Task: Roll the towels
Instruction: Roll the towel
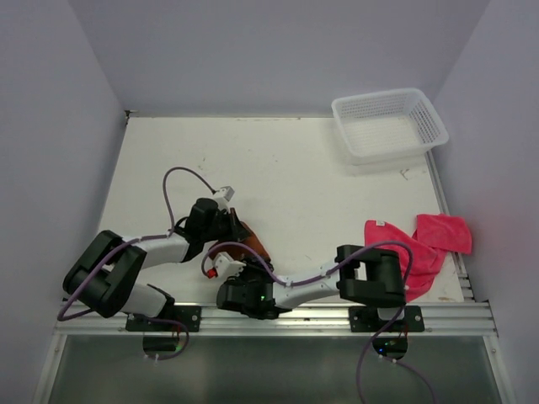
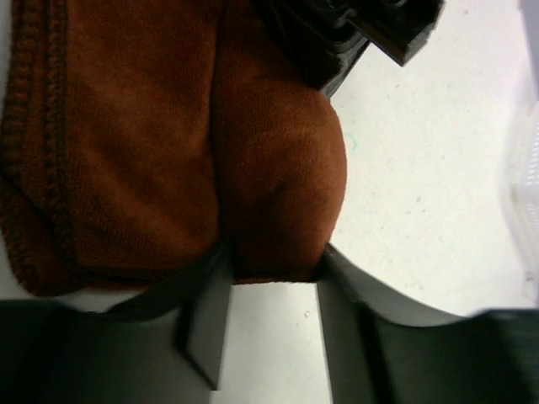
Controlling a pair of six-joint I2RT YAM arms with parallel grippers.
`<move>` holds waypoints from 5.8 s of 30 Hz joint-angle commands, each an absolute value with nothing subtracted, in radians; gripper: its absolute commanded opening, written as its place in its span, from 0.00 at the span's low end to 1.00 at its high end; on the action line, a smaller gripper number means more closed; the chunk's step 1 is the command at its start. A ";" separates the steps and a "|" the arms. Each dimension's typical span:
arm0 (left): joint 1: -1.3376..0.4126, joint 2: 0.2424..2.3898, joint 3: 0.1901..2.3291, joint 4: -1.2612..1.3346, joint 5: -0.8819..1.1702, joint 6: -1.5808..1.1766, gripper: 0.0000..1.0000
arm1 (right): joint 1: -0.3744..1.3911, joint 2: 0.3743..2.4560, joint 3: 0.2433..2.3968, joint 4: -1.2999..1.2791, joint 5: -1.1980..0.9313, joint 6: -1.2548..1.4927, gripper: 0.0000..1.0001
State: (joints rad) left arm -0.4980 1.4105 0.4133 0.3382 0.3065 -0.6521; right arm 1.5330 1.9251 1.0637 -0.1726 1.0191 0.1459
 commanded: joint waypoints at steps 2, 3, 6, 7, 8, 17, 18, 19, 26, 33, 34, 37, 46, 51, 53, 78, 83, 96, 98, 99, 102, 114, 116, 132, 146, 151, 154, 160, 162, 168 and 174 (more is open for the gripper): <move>-0.489 1.454 0.331 0.328 0.239 -0.641 0.00 | 1.522 1.752 1.011 -0.144 0.884 0.225 0.53; -0.488 1.454 0.325 0.339 0.239 -0.647 0.00 | 1.516 1.687 0.997 -0.138 0.864 0.245 0.54; -0.488 1.459 0.310 0.367 0.258 -0.652 0.00 | 1.493 1.586 0.940 -0.120 0.784 0.291 0.62; -0.486 1.465 0.308 0.376 0.264 -0.644 0.00 | 1.482 1.510 0.922 -0.097 0.743 0.305 0.63; -0.488 1.465 0.308 0.374 0.262 -0.638 0.00 | 1.450 1.475 0.884 -0.086 0.715 0.322 0.66; -0.480 1.467 0.321 0.357 0.255 -0.624 0.00 | 1.057 1.262 0.605 0.227 0.152 0.714 0.79; -0.479 1.462 0.324 0.356 0.256 -0.626 0.00 | 1.001 1.275 0.588 0.263 0.065 0.777 0.80; -0.477 1.459 0.331 0.350 0.256 -0.623 0.00 | 0.976 1.294 0.575 0.337 0.025 0.801 0.80; -0.477 1.450 0.342 0.318 0.252 -0.615 0.00 | 0.911 1.472 0.549 0.527 -0.130 0.917 0.80; -0.477 1.448 0.311 0.345 0.255 -0.623 0.00 | 0.911 1.612 0.561 0.618 -0.202 0.966 0.75; -0.477 1.450 0.308 0.348 0.261 -0.621 0.00 | 0.911 1.629 0.560 0.618 -0.202 0.963 0.75; -0.477 1.451 0.302 0.357 0.265 -0.623 0.00 | 0.911 1.654 0.560 0.617 -0.207 0.950 0.71; -0.477 1.419 0.322 0.341 0.261 -0.637 0.00 | 0.945 1.645 0.589 0.513 -0.149 0.832 0.33; -0.476 1.367 0.421 0.227 0.216 -0.634 0.00 | 1.021 1.536 0.607 0.346 0.035 0.680 0.19; -0.474 1.335 0.462 0.189 0.192 -0.630 0.00 | 1.075 1.508 0.624 0.292 0.179 0.605 0.18; -0.563 1.252 0.500 0.222 0.222 -0.676 0.00 | 1.508 1.798 0.925 -0.032 0.965 0.276 0.20; -0.584 1.287 0.381 0.291 0.206 -0.706 0.00 | 1.506 1.786 0.928 -0.048 0.930 0.308 0.27; -0.583 1.302 0.268 0.291 0.120 -0.768 0.00 | 1.395 1.462 0.804 -0.010 0.561 0.498 0.79; -0.583 1.299 0.256 0.301 0.121 -0.775 0.00 | 1.323 1.392 0.752 0.082 0.470 0.560 0.87; -0.583 1.299 0.253 0.296 0.117 -0.785 0.00 | 1.295 1.340 0.726 0.110 0.425 0.587 0.90; -0.583 1.296 0.236 0.308 0.104 -0.798 0.00 | 1.158 1.310 0.641 0.225 0.191 0.708 0.91; -0.583 1.263 0.203 0.316 0.095 -0.821 0.00 | 1.045 1.569 0.542 0.462 -0.035 0.853 0.79; -0.583 1.255 0.198 0.313 0.089 -0.819 0.00 | 1.045 1.603 0.540 0.468 -0.040 0.839 0.75; -0.580 1.140 0.419 0.080 -0.031 -0.747 0.00 | 1.304 1.552 0.719 0.074 0.483 0.503 0.36; -0.583 1.071 0.425 0.123 0.095 -0.773 0.00 | 1.577 1.788 0.952 -0.138 1.077 0.376 0.32; -0.632 1.062 0.376 0.169 0.112 -0.796 0.00 | 1.603 1.851 1.005 -0.179 1.103 0.357 0.34; -0.656 1.025 0.373 0.129 0.084 -0.795 0.00 | 1.606 1.890 1.037 -0.205 1.117 0.354 0.34; -0.657 0.901 0.376 0.057 0.029 -0.781 0.00 | 1.617 1.940 1.075 -0.241 1.120 0.365 0.35; -0.657 0.864 0.371 0.066 0.040 -0.779 0.00 | 1.618 1.950 1.077 -0.242 1.117 0.367 0.36; -0.666 0.955 0.336 0.156 0.130 -0.761 0.00 | 1.618 1.954 1.083 -0.232 1.114 0.353 0.40; -0.680 1.072 0.237 0.267 0.193 -0.782 0.00 | 1.617 1.939 1.065 -0.212 1.112 0.341 0.43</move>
State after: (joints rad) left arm -0.6712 1.0439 0.2867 0.1738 0.1360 -0.7753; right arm 1.6184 1.9308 1.0660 -0.2028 1.1080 0.3428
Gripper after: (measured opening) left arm 0.004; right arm 0.422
